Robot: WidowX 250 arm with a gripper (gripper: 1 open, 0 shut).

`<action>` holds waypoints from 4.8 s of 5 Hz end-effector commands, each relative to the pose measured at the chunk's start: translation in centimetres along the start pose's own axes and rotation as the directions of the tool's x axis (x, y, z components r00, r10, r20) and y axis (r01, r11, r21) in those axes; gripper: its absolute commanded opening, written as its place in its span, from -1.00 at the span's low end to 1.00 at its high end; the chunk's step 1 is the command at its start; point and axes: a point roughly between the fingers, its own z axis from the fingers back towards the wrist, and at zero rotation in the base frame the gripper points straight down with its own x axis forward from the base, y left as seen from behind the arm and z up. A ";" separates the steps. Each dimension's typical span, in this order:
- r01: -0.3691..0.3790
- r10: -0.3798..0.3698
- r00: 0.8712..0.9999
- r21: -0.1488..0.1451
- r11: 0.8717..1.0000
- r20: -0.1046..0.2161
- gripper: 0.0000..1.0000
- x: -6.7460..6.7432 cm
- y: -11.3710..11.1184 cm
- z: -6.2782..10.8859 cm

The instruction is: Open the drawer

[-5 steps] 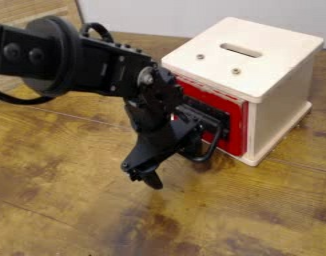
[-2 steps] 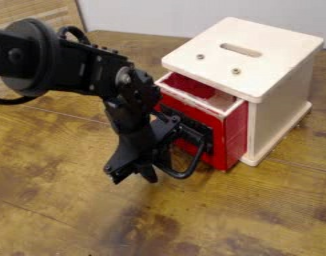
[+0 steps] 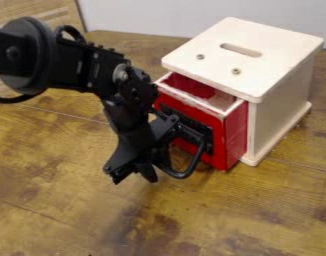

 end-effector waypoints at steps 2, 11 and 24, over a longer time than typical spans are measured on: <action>0.091 -0.091 0.996 -0.008 0.996 0.026 -1.00 0.9 -0.1 2.4; 0.105 -0.105 0.994 0.012 0.994 0.041 -1.00 -0.4 -1.0 1.5; 0.017 -0.024 0.996 0.075 0.997 0.087 -1.00 -2.9 -0.8 5.9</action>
